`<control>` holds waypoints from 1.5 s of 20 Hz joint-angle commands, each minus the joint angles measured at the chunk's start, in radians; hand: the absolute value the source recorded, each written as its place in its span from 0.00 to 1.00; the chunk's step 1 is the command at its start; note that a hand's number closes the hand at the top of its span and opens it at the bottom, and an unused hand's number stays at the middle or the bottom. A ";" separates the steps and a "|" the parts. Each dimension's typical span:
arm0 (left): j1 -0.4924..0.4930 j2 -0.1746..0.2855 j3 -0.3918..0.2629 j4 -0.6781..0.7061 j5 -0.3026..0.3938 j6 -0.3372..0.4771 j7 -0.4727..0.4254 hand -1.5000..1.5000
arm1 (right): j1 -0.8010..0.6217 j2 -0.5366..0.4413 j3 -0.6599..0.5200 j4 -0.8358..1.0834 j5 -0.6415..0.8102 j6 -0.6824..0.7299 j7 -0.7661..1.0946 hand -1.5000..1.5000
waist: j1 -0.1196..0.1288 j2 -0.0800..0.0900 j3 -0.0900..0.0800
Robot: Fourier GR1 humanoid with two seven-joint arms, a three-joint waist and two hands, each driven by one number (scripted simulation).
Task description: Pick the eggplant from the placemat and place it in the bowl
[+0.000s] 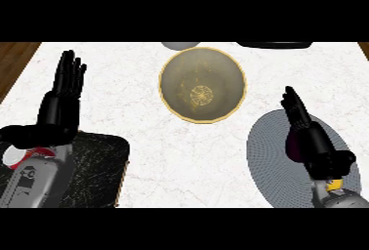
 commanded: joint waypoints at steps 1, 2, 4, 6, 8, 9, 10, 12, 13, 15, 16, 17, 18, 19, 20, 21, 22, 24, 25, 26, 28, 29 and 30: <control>0.030 0.015 0.022 -0.009 -0.028 0.016 0.015 0.50 | -0.109 0.090 0.057 0.076 0.000 0.035 0.022 0.00 | -0.036 -0.011 -0.018; 0.049 0.052 0.043 -0.049 -0.004 -0.010 0.034 0.50 | -0.167 0.075 0.009 0.111 -0.091 0.116 0.001 0.00 | -0.023 -0.011 -0.018; 0.012 0.102 0.084 -0.015 0.031 -0.045 0.076 0.50 | -0.270 0.106 0.021 0.110 -0.176 0.187 0.066 0.00 | 0.000 -0.007 -0.018; -0.018 0.120 0.103 0.006 0.030 -0.036 0.105 0.50 | -0.352 0.152 0.021 0.157 -0.267 0.258 0.094 0.00 | 0.018 0.000 -0.016; 0.013 0.105 0.093 0.035 0.054 -0.060 0.111 0.50 | -0.308 -0.068 0.052 0.188 0.211 0.006 0.072 0.00 | -0.014 -0.008 -0.024; 0.045 0.103 0.087 0.018 0.046 -0.055 0.110 0.50 | -0.286 0.031 0.039 0.157 0.228 -0.126 0.066 0.00 | -0.028 -0.016 -0.021; 0.038 0.128 0.124 0.047 0.074 -0.089 0.095 0.50 | -0.273 0.052 0.048 0.189 0.259 -0.152 0.020 0.00 | -0.033 -0.010 -0.020; 0.082 0.128 0.133 0.002 0.077 -0.090 0.103 0.50 | -0.244 0.056 0.129 0.154 0.341 -0.147 0.000 0.00 | -0.040 -0.015 -0.019; 0.085 0.141 0.151 0.039 0.085 -0.123 0.083 0.50 | -0.227 0.061 0.143 0.085 0.351 -0.143 0.057 0.00 | -0.050 -0.015 -0.019; 0.026 0.147 0.169 0.089 0.093 -0.130 0.109 0.50 | -0.207 0.040 0.203 0.029 0.418 -0.115 0.108 0.00 | -0.058 -0.015 -0.019; 0.076 0.128 0.163 0.038 0.076 -0.109 0.091 0.50 | -0.196 0.019 0.196 -0.010 0.436 -0.098 0.151 0.00 | -0.054 -0.016 -0.019; 0.078 0.148 0.177 0.018 0.108 -0.139 0.123 0.50 | -0.228 -0.026 0.170 -0.040 0.436 -0.056 0.239 0.00 | -0.053 -0.017 -0.019; 0.064 0.122 0.162 0.040 0.080 -0.101 0.107 0.50 | -0.225 -0.072 0.179 -0.064 0.466 -0.029 0.281 0.00 | -0.061 -0.018 -0.020; 0.088 0.135 0.163 0.024 0.080 -0.112 0.110 0.50 | -0.233 -0.115 0.177 -0.111 0.481 0.007 0.344 0.00 | -0.062 -0.021 -0.020; 0.101 0.130 0.156 0.033 0.074 -0.122 0.087 0.50 | -0.239 -0.155 0.158 -0.112 0.492 0.036 0.377 0.00 | -0.063 -0.020 -0.021; 0.072 0.162 0.174 0.004 0.102 -0.135 0.151 0.50 | -0.292 -0.165 0.158 -0.155 0.506 0.077 0.482 0.00 | -0.060 -0.023 -0.021; 0.063 0.137 0.177 0.080 0.069 -0.115 0.074 0.50 | -0.288 -0.207 0.128 -0.161 0.484 0.123 0.500 0.00 | -0.071 -0.018 -0.021; 0.077 0.145 0.174 0.029 0.086 -0.125 0.116 0.50 | -0.374 -0.264 0.069 -0.187 0.425 0.241 0.634 0.00 | -0.059 -0.020 -0.021; 0.084 0.108 0.146 0.020 0.059 -0.098 0.092 0.50 | -0.377 -0.268 0.095 -0.205 0.423 0.285 0.684 0.00 | -0.059 -0.020 -0.021; 0.127 0.127 0.160 -0.001 0.081 -0.129 0.092 0.50 | -0.385 -0.311 0.075 -0.237 0.376 0.351 0.748 0.00 | -0.058 -0.025 -0.022; 0.115 0.119 0.152 0.011 0.068 -0.123 0.082 0.50 | -0.412 -0.363 0.083 -0.192 0.307 0.480 0.782 0.00 | -0.052 -0.020 -0.022; 0.070 0.156 0.189 0.027 0.090 -0.136 0.106 0.50 | -0.401 -0.373 0.091 -0.220 0.274 0.522 0.821 0.00 | -0.063 -0.020 -0.022; 0.061 0.140 0.172 0.016 0.077 -0.111 0.132 0.50 | -0.440 -0.398 0.086 -0.215 0.223 0.595 0.847 0.00 | -0.058 -0.019 -0.022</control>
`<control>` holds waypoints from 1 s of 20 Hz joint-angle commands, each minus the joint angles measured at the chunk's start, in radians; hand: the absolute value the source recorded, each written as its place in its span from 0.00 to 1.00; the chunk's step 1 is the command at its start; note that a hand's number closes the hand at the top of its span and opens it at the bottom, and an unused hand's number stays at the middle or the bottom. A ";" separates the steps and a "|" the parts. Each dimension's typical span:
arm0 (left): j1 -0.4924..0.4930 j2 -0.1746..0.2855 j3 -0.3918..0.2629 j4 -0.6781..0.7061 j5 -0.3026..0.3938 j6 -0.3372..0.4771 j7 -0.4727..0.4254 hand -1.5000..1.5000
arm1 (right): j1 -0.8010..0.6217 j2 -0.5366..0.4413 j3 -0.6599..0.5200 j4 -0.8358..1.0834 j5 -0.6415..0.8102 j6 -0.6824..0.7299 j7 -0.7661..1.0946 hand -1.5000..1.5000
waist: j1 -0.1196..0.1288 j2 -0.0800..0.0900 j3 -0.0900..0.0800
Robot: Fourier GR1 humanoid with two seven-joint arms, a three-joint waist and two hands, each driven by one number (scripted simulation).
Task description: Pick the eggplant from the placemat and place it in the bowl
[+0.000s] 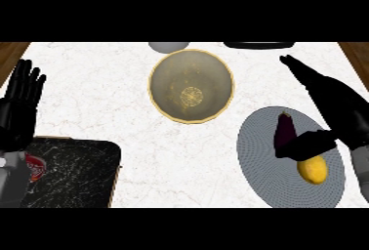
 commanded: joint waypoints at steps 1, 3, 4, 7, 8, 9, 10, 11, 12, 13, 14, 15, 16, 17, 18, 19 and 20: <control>-0.027 0.009 0.007 -0.008 0.002 -0.003 0.016 0.50 | -0.078 -0.071 -0.007 -0.003 -0.152 0.235 0.164 0.00 | 0.009 0.004 0.000; -0.045 0.027 0.022 -0.005 0.023 -0.019 0.049 0.50 | -0.130 -0.097 -0.036 0.043 -0.242 0.329 0.198 0.00 | 0.016 0.006 0.001; -0.005 0.019 0.027 -0.005 0.029 -0.039 0.007 0.50 | -0.105 -0.086 -0.009 0.019 -0.260 0.350 0.234 0.00 | 0.014 0.005 0.001; -0.033 0.016 0.015 -0.010 0.006 -0.011 0.052 0.50 | -0.106 -0.127 -0.004 0.031 -0.320 0.432 0.244 0.00 | 0.010 0.006 0.002; 0.006 0.012 0.015 -0.035 0.001 -0.016 0.025 0.50 | -0.126 -0.137 -0.012 0.005 -0.384 0.457 0.310 0.00 | 0.012 0.003 0.001; -0.023 0.025 0.035 -0.004 0.007 -0.027 0.029 0.50 | -0.141 -0.123 -0.024 0.077 -0.354 0.447 0.264 0.00 | 0.015 0.008 0.002; 0.027 0.003 0.023 -0.038 0.006 -0.025 0.015 0.50 | -0.144 -0.131 -0.023 0.073 -0.382 0.454 0.300 0.00 | 0.017 0.006 0.002; -0.032 0.005 0.013 -0.009 0.001 -0.030 0.037 0.50 | -0.130 -0.166 -0.060 0.067 -0.397 0.469 0.273 0.00 | 0.006 0.006 0.002; -0.070 -0.001 0.015 -0.003 -0.011 0.005 0.062 0.50 | -0.103 -0.165 -0.029 0.103 -0.344 0.460 0.221 0.00 | 0.007 0.008 0.003; -0.035 0.019 0.042 0.016 0.009 -0.041 0.024 0.50 | -0.072 -0.125 0.024 0.061 -0.291 0.415 0.253 0.00 | 0.009 0.007 0.003; -0.035 -0.034 0.002 0.011 -0.029 0.002 0.014 0.50 | -0.156 -0.110 -0.017 0.131 -0.337 0.450 0.275 0.00 | 0.014 0.008 0.002; -0.018 -0.007 0.025 0.007 -0.007 -0.035 0.023 0.50 | -0.078 -0.134 -0.028 0.139 -0.288 0.451 0.173 0.00 | 0.011 0.008 0.003; -0.004 -0.015 0.004 -0.091 -0.021 0.004 0.093 0.50 | -0.080 -0.098 -0.008 0.112 -0.294 0.436 0.233 0.00 | 0.015 0.006 0.003; -0.007 -0.022 0.024 -0.009 -0.010 -0.035 0.030 0.50 | -0.112 -0.078 -0.016 0.153 -0.278 0.456 0.210 0.00 | 0.014 0.008 0.003; -0.008 -0.052 0.001 -0.009 -0.040 0.002 0.019 0.50 | -0.047 -0.105 -0.009 0.121 -0.268 0.450 0.195 0.00 | 0.008 0.007 0.003; -0.050 0.014 0.058 -0.015 0.018 -0.054 0.076 0.50 | -0.046 -0.085 -0.016 0.145 -0.237 0.437 0.177 0.00 | 0.010 0.007 0.003; 0.024 -0.028 0.024 -0.023 -0.022 -0.050 -0.011 0.50 | -0.081 -0.089 -0.020 0.212 -0.233 0.474 0.150 0.00 | 0.017 0.009 0.003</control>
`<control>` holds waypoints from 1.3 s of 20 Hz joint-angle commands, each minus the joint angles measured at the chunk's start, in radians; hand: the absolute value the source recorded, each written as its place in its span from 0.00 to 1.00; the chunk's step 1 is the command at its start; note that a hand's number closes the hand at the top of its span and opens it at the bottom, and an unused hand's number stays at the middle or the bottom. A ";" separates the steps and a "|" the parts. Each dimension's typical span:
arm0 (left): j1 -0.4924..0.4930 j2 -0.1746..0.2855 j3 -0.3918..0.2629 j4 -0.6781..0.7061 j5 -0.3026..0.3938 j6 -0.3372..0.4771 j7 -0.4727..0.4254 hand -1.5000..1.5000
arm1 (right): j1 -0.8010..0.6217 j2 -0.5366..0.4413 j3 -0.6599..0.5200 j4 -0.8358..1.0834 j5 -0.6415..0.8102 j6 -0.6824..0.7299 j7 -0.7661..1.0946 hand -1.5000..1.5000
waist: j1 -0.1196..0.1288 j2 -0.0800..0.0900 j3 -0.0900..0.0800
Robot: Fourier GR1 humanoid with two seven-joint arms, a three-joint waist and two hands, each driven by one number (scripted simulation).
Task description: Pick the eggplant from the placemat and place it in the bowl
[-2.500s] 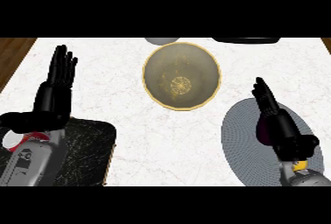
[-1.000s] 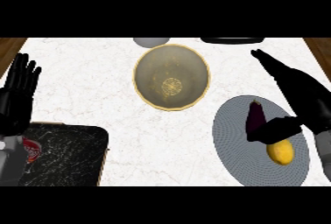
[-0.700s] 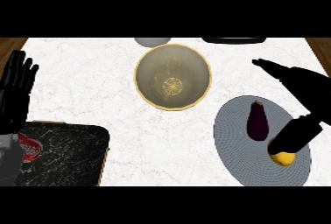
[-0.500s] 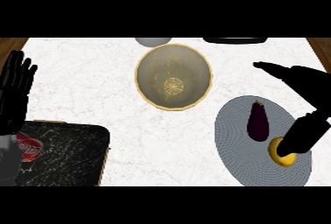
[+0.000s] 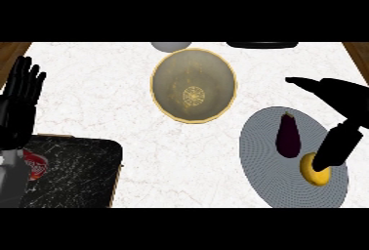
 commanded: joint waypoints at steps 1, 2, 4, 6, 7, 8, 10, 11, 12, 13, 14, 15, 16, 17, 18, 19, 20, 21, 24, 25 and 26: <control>-0.067 0.010 0.030 0.073 -0.011 -0.005 -0.011 0.50 | 0.005 0.037 0.007 0.111 0.089 0.052 -0.049 0.00 | 0.000 0.003 0.000; 0.021 0.031 0.036 -0.032 0.020 -0.050 0.024 0.50 | 0.000 0.084 0.021 0.076 0.092 0.033 0.034 0.00 | 0.006 0.000 0.000; -0.009 -0.027 0.010 0.038 -0.044 0.004 -0.053 0.50 | 0.094 0.046 -0.022 0.089 0.128 0.030 -0.093 0.00 | -0.005 0.001 0.001; -0.004 -0.015 0.032 0.033 -0.016 -0.033 -0.035 0.50 | 0.107 0.060 -0.034 0.103 0.169 0.046 -0.107 0.00 | -0.003 0.001 0.001; 0.034 -0.040 0.001 -0.035 -0.043 -0.001 -0.011 0.50 | 0.098 0.143 0.009 0.083 0.212 -0.015 -0.033 0.00 | 0.001 0.000 0.001; -0.008 -0.044 0.012 0.032 -0.036 -0.018 -0.028 0.50 | 0.136 0.141 -0.006 0.052 0.224 -0.008 -0.046 0.00 | -0.005 0.000 0.000; 0.002 -0.016 0.035 -0.032 -0.014 -0.034 0.037 0.50 | 0.141 0.122 -0.036 0.132 0.268 0.029 -0.132 0.00 | 0.000 0.000 0.001; -0.048 -0.034 0.031 0.076 -0.060 -0.014 -0.035 0.50 | 0.199 0.126 -0.034 0.026 0.262 0.025 -0.077 0.00 | -0.009 0.000 0.000; -0.009 -0.022 0.044 -0.001 -0.034 -0.030 0.016 0.50 | 0.144 0.151 -0.032 0.144 0.316 0.040 -0.152 0.00 | 0.000 0.001 0.001; -0.022 0.018 0.071 -0.035 -0.008 -0.052 0.053 0.50 | 0.147 0.139 -0.058 0.177 0.326 0.018 -0.197 0.00 | 0.002 0.000 0.001; 0.031 -0.023 0.047 -0.052 -0.040 -0.037 0.013 0.50 | 0.157 0.171 -0.044 0.190 0.370 0.008 -0.218 0.00 | 0.002 0.000 0.001; -0.023 -0.016 0.068 0.033 -0.011 -0.073 0.005 0.50 | 0.141 0.170 -0.063 0.215 0.372 0.033 -0.243 0.00 | -0.001 0.001 0.001; -0.034 -0.042 0.041 0.021 -0.053 -0.029 0.012 0.50 | 0.202 0.147 -0.083 0.175 0.386 0.017 -0.283 0.00 | -0.005 0.001 0.001; 0.011 -0.008 0.077 -0.029 -0.016 -0.075 0.020 0.50 | 0.197 0.186 -0.052 0.193 0.431 -0.008 -0.299 0.00 | 0.000 0.000 0.001; 0.007 -0.030 0.032 -0.129 -0.044 -0.013 0.128 0.50 | 0.204 0.186 -0.057 0.203 0.424 -0.006 -0.319 0.00 | 0.001 -0.001 0.001; 0.009 -0.087 0.017 -0.011 -0.077 -0.018 -0.024 0.50 | 0.166 0.221 -0.053 0.218 0.438 0.007 -0.300 0.00 | -0.001 0.001 0.000; -0.048 -0.077 0.011 0.030 -0.093 -0.011 0.004 0.50 | 0.160 0.189 -0.095 0.236 0.430 0.015 -0.367 0.00 | -0.004 0.001 0.001; -0.024 -0.065 0.044 -0.005 -0.068 -0.028 0.016 0.50 | 0.138 0.234 -0.093 0.261 0.450 0.032 -0.348 0.00 | 0.000 0.001 0.001; -0.033 -0.061 0.057 0.003 -0.071 -0.033 0.025 0.50 | 0.168 0.238 -0.101 0.310 0.512 0.002 -0.443 0.00 | 0.000 0.001 0.001; 0.032 -0.065 0.059 -0.019 -0.072 -0.057 -0.014 0.50 | 0.161 0.237 -0.101 0.277 0.516 0.030 -0.429 0.00 | 0.001 0.000 0.000; -0.022 -0.030 0.094 0.036 -0.044 -0.096 0.001 0.50 | 0.198 0.250 -0.104 0.235 0.532 0.027 -0.406 0.00 | -0.003 0.000 0.000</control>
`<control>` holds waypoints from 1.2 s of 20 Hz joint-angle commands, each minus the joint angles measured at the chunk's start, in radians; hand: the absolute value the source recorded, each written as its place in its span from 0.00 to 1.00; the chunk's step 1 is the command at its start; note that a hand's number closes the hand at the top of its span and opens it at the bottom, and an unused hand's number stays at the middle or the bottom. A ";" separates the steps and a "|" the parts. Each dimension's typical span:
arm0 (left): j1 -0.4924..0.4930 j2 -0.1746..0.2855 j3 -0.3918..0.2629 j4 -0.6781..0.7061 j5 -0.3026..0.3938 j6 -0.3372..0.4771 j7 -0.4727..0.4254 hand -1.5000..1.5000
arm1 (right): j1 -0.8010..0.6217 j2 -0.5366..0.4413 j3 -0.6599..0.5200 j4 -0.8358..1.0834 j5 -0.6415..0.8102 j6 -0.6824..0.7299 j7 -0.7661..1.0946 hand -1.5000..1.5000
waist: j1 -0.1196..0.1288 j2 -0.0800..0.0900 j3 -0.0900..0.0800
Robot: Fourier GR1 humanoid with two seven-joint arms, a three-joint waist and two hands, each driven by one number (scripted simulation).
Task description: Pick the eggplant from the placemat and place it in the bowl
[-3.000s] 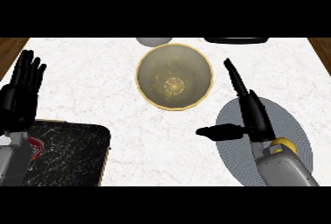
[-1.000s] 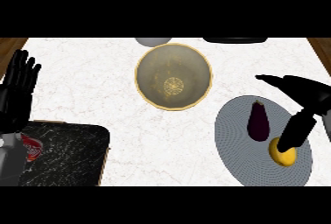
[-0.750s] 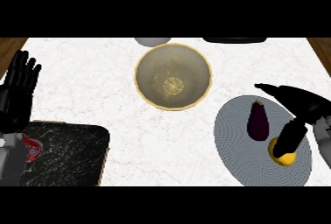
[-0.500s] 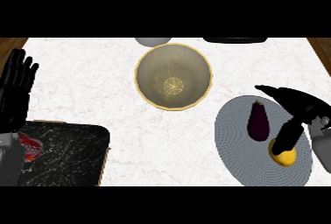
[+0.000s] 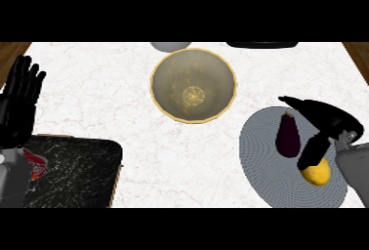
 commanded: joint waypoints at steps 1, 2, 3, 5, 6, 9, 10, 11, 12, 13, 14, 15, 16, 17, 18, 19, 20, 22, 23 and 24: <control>0.038 0.004 0.031 -0.006 0.004 -0.032 -0.029 0.50 | -0.004 0.008 -0.026 0.077 0.073 0.015 -0.091 0.00 | 0.002 0.000 0.000; -0.012 0.005 0.018 -0.059 0.004 0.003 0.074 0.50 | -0.012 0.030 -0.016 0.103 0.096 0.001 -0.081 0.00 | 0.002 0.000 0.000; -0.076 0.066 0.067 0.027 0.021 -0.033 0.057 0.50 | 0.019 0.048 0.003 0.086 0.108 -0.031 -0.068 0.00 | -0.001 0.001 0.000; 0.027 -0.017 0.023 -0.032 -0.001 -0.025 0.003 0.50 | 0.014 0.107 -0.010 0.042 0.128 -0.015 -0.005 0.00 | 0.000 -0.001 0.000; -0.007 -0.007 0.033 0.047 -0.007 -0.035 -0.034 0.50 | -0.045 0.070 -0.019 0.202 0.146 -0.011 -0.112 0.00 | 0.003 0.002 0.000; -0.002 -0.007 0.038 0.041 -0.024 -0.044 -0.032 0.50 | -0.008 0.099 -0.035 0.136 0.182 0.004 -0.101 0.00 | -0.001 0.000 0.000; 0.041 -0.036 0.025 -0.045 -0.020 -0.013 0.015 0.50 | 0.046 0.094 -0.037 0.116 0.177 -0.007 -0.127 0.00 | -0.001 -0.001 0.000; 0.008 -0.032 0.032 0.015 -0.025 -0.024 -0.031 0.50 | -0.081 0.117 -0.059 0.244 0.190 0.005 -0.127 0.00 | 0.003 0.001 0.000; -0.051 -0.034 0.012 0.032 -0.054 0.001 -0.002 0.50 | -0.004 0.109 -0.049 0.186 0.205 -0.007 -0.137 0.00 | -0.003 0.000 0.000; 0.029 -0.019 0.037 -0.011 -0.017 -0.050 -0.007 0.50 | -0.041 0.092 -0.077 0.220 0.204 0.030 -0.134 0.00 | 0.001 0.000 0.000; 0.002 -0.011 0.047 -0.040 -0.013 -0.032 0.048 0.50 | 0.013 0.086 -0.079 0.143 0.206 0.045 -0.124 0.00 | -0.001 -0.001 0.000; -0.032 -0.043 0.017 0.027 -0.053 -0.009 -0.011 0.50 | -0.001 0.121 -0.055 0.234 0.253 -0.031 -0.162 0.00 | -0.001 0.000 0.000; -0.066 -0.023 0.048 0.106 -0.027 -0.036 -0.037 0.50 | 0.042 0.089 -0.053 0.232 0.258 -0.038 -0.201 0.00 | -0.004 0.001 0.000; 0.001 -0.015 0.058 0.023 -0.009 -0.057 -0.026 0.50 | 0.019 0.119 -0.054 0.305 0.284 -0.082 -0.207 0.00 | 0.003 0.001 0.000; 0.045 -0.058 0.001 -0.091 -0.050 -0.007 0.033 0.50 | 0.000 0.176 -0.054 0.257 0.278 -0.057 -0.103 0.00 | 0.004 -0.001 0.000; 0.036 -0.033 0.048 -0.004 -0.022 -0.054 -0.024 0.50 | -0.006 0.152 -0.065 0.310 0.302 -0.066 -0.176 0.00 | 0.002 0.000 0.000; -0.011 -0.028 0.036 0.020 -0.032 -0.046 0.016 0.50 | -0.050 0.148 -0.090 0.376 0.299 -0.064 -0.190 0.00 | 0.002 0.001 0.000; 0.007 -0.037 0.033 -0.054 -0.037 -0.030 0.052 0.50 | -0.049 0.159 -0.098 0.342 0.313 -0.029 -0.162 0.00 | 0.002 0.000 0.000; 0.067 -0.064 0.028 -0.017 -0.055 -0.037 -0.049 0.50 | 0.013 0.099 -0.089 0.302 0.325 -0.051 -0.229 0.00 | 0.000 0.000 0.000; -0.033 0.002 0.087 0.043 -0.006 -0.072 0.007 0.50 | 0.016 0.147 -0.075 0.297 0.343 -0.059 -0.204 0.00 | -0.002 0.000 0.000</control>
